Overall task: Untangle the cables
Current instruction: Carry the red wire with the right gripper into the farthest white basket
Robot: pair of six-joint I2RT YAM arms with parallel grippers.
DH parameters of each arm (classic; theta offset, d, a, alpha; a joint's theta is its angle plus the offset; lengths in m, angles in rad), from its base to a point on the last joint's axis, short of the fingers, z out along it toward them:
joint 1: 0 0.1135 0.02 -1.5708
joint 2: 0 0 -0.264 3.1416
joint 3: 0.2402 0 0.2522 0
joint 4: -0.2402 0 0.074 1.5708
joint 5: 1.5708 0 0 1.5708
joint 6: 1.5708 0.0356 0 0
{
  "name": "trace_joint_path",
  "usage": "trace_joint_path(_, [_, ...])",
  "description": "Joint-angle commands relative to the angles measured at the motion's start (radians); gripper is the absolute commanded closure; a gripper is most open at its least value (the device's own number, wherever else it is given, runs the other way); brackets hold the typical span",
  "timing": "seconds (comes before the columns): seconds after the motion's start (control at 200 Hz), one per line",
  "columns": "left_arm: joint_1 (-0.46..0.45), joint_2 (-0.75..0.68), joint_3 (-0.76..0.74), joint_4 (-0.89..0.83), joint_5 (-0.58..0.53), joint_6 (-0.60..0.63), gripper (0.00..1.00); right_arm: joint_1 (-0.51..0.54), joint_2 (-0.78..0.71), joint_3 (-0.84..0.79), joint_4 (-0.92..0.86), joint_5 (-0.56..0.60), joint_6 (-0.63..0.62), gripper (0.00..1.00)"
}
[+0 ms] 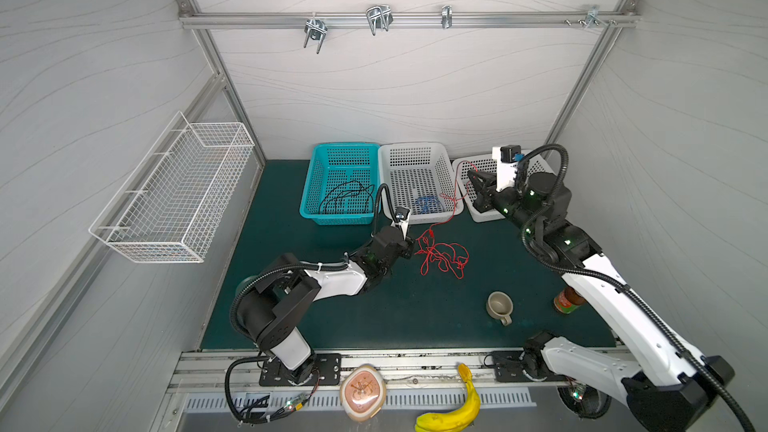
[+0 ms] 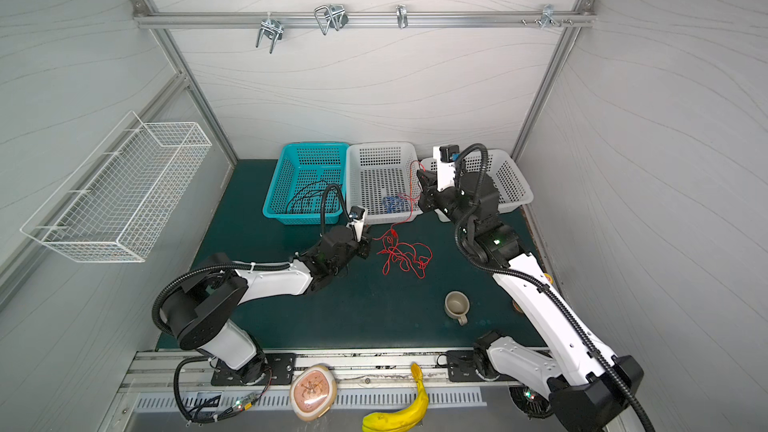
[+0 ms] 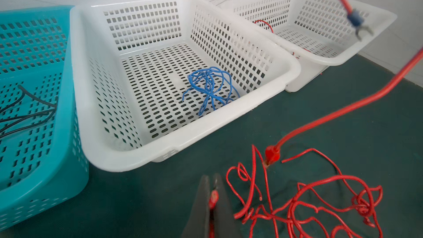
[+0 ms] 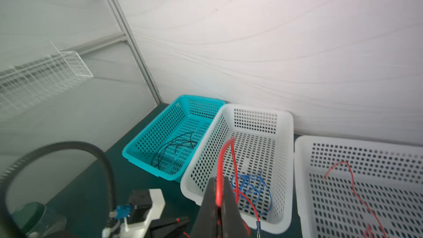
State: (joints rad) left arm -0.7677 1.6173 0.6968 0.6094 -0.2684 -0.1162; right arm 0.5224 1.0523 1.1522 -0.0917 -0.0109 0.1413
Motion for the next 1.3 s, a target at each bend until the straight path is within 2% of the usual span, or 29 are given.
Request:
trace_joint_path(0.0, [-0.001,0.021,0.041,0.002,0.014,-0.007,1.00,-0.011,0.016,0.073,0.086,-0.044,-0.048,1.00])
trace_joint_path(0.11, [-0.003,0.018,0.043,-0.013,0.023,-0.004,1.00,-0.023,0.048,0.125,0.110,0.026,-0.121,1.00])
trace_joint_path(0.27, [-0.003,0.003,0.038,-0.044,0.027,0.005,1.00,-0.105,0.104,0.198,0.140,0.103,-0.170,1.00])
trace_joint_path(0.455, [-0.005,-0.009,0.032,-0.062,0.034,0.003,1.00,-0.176,0.184,0.213,0.208,0.215,-0.246,1.00])
trace_joint_path(0.53, [-0.010,-0.011,0.031,-0.067,0.032,0.003,1.00,-0.203,0.227,0.209,0.207,0.227,-0.252,1.00])
trace_joint_path(0.83, [-0.024,-0.022,0.039,-0.111,0.024,0.008,1.00,-0.252,0.309,0.065,0.240,0.236,-0.160,1.00])
trace_joint_path(1.041, [-0.026,-0.018,0.049,-0.117,0.027,0.002,1.00,-0.283,0.385,-0.083,0.276,0.237,-0.030,1.00])
trace_joint_path(1.156, [-0.028,-0.016,0.052,-0.117,0.033,-0.001,1.00,-0.320,0.475,-0.097,0.248,0.265,0.044,1.00])
trace_joint_path(1.296, [-0.030,-0.029,0.052,-0.133,0.037,0.002,1.00,-0.326,0.563,-0.097,0.245,0.302,0.055,1.00])
